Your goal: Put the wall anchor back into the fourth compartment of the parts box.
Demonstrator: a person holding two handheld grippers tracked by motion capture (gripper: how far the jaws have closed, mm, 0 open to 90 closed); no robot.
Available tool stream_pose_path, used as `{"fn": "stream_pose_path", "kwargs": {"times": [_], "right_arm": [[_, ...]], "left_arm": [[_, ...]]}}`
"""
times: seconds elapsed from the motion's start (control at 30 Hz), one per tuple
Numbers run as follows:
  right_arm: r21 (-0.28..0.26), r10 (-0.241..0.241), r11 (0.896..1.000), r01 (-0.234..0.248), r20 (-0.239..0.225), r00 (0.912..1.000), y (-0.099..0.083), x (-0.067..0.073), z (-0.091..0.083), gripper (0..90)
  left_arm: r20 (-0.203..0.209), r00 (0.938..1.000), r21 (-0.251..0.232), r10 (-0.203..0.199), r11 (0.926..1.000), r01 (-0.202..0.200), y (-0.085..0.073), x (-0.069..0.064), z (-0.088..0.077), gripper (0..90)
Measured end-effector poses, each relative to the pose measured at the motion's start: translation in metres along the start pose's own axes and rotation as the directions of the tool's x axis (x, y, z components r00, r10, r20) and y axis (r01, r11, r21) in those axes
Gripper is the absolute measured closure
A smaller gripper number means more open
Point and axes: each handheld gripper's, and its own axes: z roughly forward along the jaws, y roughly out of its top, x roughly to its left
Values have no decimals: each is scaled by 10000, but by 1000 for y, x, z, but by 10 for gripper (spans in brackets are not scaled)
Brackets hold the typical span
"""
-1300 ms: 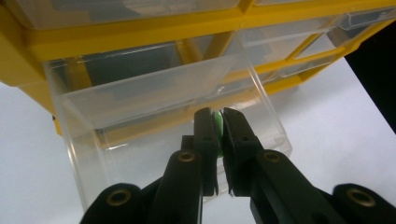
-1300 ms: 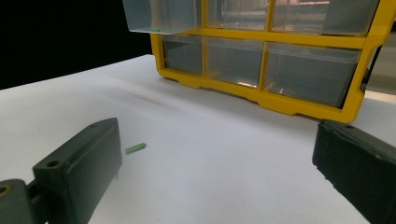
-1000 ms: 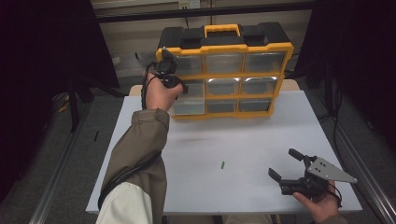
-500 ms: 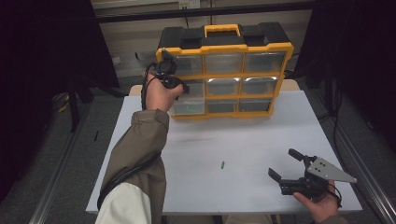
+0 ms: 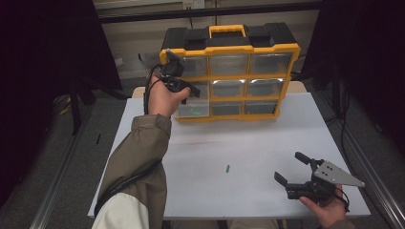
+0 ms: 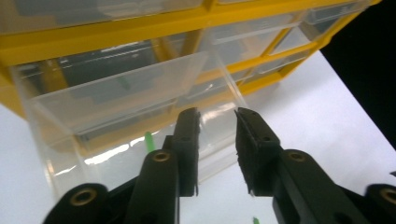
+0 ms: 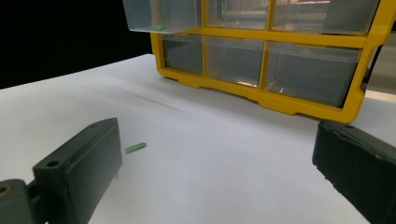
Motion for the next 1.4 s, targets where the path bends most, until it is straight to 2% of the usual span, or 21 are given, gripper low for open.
{"fn": "stream_pose_path", "kwargs": {"times": [0.33,0.9,1.1,1.23,1.4], "right_arm": [[18,8,10000,-8,21,10000,0,1,0,14],[66,32,10000,-32,21,10000,0,1,0,14],[65,15,10000,-15,-16,10000,0,1,0,14],[72,25,10000,-25,22,10000,0,1,0,14],[79,11,10000,-11,-6,10000,0,0,0,14]], "left_arm": [[511,9981,98,353,9993,-359,-7,-8,2,599],[938,9929,19,737,9972,-742,-19,-18,7,483],[1071,9914,-124,753,9972,-744,-24,-21,10,443],[1033,9914,-195,808,9967,-792,-27,-23,10,415],[1189,9880,-219,987,9951,-967,-33,-26,12,385]]}}
